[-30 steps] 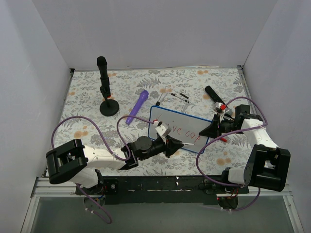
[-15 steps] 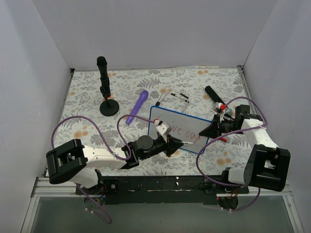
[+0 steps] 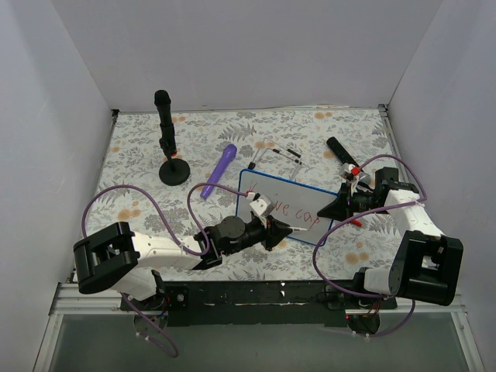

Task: Write a sentence on the whiteboard

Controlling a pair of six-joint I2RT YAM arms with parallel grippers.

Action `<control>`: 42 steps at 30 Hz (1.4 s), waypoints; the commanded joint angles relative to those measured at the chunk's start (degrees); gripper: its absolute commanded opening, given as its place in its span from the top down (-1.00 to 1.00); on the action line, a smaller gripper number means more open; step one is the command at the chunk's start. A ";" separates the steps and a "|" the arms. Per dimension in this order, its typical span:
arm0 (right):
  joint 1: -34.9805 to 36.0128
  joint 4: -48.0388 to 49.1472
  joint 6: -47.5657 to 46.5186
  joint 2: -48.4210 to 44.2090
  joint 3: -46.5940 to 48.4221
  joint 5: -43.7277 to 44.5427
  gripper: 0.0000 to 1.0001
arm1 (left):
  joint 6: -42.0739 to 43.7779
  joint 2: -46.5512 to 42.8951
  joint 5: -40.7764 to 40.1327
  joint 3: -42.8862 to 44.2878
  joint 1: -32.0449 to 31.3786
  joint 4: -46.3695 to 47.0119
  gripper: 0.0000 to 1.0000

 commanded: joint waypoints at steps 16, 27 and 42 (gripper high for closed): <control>-0.01 -1.12 -1.09 -0.83 1.19 -2.58 0.97 | -0.63 2.57 1.33 2.84 -0.64 2.43 1.00; -0.01 -1.21 -1.00 -1.09 1.10 -2.84 0.97 | -0.98 3.71 0.01 3.54 -1.25 2.78 1.00; -0.01 -1.47 -0.74 -1.79 1.28 -3.98 0.97 | -2.12 15.04 -5.88 10.03 -3.80 9.11 1.00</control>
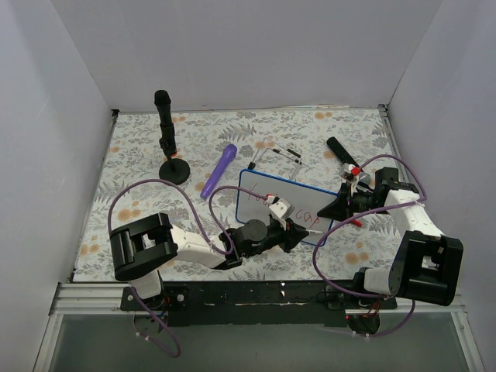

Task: Write a sentence on the whiteboard

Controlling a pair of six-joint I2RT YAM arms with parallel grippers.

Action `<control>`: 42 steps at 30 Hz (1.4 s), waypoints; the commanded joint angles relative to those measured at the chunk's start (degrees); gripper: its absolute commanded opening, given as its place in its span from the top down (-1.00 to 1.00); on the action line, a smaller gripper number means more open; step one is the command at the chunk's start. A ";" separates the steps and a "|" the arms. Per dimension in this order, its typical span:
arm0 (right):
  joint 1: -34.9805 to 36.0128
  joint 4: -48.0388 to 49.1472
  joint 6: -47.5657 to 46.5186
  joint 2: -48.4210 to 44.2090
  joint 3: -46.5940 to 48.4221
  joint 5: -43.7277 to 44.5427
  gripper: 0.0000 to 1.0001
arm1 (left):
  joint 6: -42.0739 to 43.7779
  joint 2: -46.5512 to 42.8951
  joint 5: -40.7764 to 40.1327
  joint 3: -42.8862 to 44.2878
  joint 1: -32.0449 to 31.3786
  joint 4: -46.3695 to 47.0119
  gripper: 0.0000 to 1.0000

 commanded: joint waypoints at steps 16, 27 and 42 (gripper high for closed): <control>-0.01 -1.41 -0.65 -1.77 1.45 -4.10 0.97 | 2.30 -2.81 -5.39 2.30 -0.92 2.27 1.00; -0.01 -1.41 -0.73 -1.95 1.36 -3.92 0.97 | 2.57 -2.72 -6.53 2.65 -0.92 -0.02 1.00; -0.01 -1.32 -0.65 -1.77 1.19 -3.92 0.97 | 5.03 -2.37 -9.79 3.71 -0.92 -0.72 1.00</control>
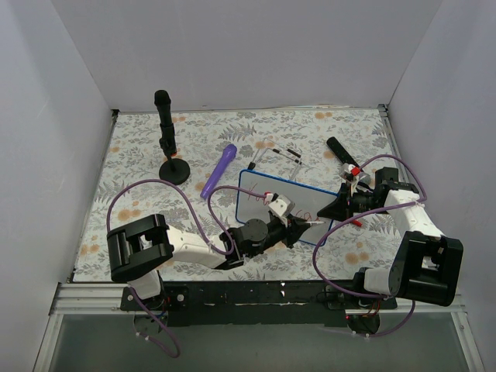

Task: Write a sentence on the whiteboard

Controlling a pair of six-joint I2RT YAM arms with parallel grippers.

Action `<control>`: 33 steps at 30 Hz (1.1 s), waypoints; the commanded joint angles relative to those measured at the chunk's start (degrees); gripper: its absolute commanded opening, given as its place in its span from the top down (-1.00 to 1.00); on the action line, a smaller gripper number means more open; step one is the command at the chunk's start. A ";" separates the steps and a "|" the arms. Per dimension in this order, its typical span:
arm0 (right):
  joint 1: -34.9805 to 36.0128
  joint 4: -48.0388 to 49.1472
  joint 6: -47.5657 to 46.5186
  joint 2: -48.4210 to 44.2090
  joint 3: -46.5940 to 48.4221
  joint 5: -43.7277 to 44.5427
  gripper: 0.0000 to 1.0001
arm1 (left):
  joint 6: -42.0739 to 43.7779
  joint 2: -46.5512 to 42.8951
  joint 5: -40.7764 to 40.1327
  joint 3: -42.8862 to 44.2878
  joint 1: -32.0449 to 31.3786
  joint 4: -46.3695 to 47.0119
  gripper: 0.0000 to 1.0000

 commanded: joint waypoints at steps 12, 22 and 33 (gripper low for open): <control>0.08 -1.30 -0.34 -1.60 1.19 -3.77 0.97 | 2.58 -4.06 -4.11 -0.56 0.00 -0.54 1.00; -0.01 -1.12 -0.25 -1.51 1.19 -3.68 0.97 | 2.59 -5.47 -5.16 -2.59 0.09 -2.03 1.00; 0.08 -1.03 -0.25 -1.51 1.19 -3.59 0.97 | 1.88 -3.98 -2.71 -2.33 0.09 -2.74 1.00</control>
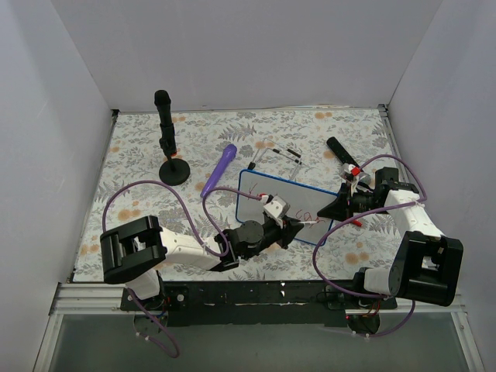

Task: Write a sentence on the whiteboard

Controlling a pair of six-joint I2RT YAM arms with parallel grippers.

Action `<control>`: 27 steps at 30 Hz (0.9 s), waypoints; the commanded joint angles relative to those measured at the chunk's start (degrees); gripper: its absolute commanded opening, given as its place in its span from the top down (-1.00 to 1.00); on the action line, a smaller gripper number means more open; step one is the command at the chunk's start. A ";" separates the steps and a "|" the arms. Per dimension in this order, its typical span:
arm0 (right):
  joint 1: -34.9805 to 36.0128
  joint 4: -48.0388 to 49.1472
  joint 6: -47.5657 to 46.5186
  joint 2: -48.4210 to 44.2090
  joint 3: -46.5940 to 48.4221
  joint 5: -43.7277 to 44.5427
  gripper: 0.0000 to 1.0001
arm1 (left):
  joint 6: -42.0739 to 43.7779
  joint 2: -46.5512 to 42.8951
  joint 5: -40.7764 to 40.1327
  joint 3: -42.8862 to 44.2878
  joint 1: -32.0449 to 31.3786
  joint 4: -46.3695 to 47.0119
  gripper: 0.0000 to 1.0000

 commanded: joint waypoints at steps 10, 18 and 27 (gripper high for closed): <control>-0.01 -1.25 -0.06 -1.60 1.10 -3.68 0.97 | 0.35 0.80 2.49 2.30 0.35 -1.34 1.00; 0.08 -1.25 -0.06 -1.59 1.19 -3.68 0.97 | 0.61 1.07 3.37 3.79 0.88 -0.73 1.00; 0.08 -1.08 -0.06 -1.51 1.10 -3.59 0.97 | 0.70 0.54 4.16 4.76 1.49 -0.11 1.00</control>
